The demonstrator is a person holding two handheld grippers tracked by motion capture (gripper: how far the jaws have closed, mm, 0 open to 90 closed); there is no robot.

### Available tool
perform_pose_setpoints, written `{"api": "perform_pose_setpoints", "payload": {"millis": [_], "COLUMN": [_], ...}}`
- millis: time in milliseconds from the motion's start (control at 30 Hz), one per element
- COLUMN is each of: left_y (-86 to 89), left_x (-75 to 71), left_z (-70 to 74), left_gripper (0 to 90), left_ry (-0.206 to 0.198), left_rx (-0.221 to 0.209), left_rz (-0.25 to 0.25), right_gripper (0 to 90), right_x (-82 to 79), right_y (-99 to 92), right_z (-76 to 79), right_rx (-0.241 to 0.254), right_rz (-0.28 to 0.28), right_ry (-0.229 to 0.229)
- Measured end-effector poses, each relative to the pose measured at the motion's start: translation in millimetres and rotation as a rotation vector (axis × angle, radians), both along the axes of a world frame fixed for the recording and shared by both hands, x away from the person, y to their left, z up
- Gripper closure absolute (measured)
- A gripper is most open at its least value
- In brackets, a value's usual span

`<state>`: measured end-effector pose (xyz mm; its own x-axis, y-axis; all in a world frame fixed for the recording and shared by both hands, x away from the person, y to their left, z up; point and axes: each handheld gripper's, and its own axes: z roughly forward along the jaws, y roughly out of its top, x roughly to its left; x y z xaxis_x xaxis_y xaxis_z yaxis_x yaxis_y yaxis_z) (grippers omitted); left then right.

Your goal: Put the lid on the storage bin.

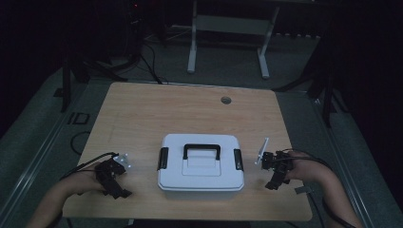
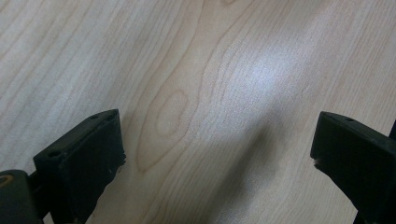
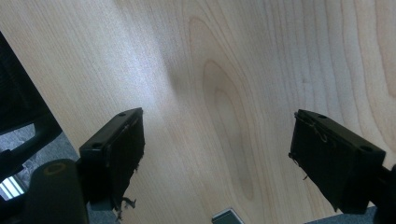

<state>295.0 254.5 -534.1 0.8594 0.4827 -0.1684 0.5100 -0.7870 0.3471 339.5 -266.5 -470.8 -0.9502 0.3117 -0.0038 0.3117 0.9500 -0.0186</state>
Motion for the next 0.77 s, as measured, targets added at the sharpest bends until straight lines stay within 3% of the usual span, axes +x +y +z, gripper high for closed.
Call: {"api": "perform_pose_setpoints", "payload": {"millis": [467,633,767], "left_y": [-0.3,1.1,1.8], "left_x": [-2.3,-5.1,-8.6], "left_z": [-1.9,1.6,1.6], "left_gripper": [2.3,2.3,2.3], "left_ry": [-0.037,-0.067,-0.084], "left_rx": [-0.046,-0.094,-0.099], "left_rz": [0.007,0.017,0.014], "right_gripper": [17.3,17.3,17.3], "right_x": [0.4,0.0,0.1], "right_y": [0.8,-0.9,-2.5], "right_z": [3.3,4.1,3.7], "right_rx": [0.003,0.01,0.006], "right_rz": [-0.005,-0.01,-0.011], "right_ry": [-0.006,-0.014,-0.013]}}
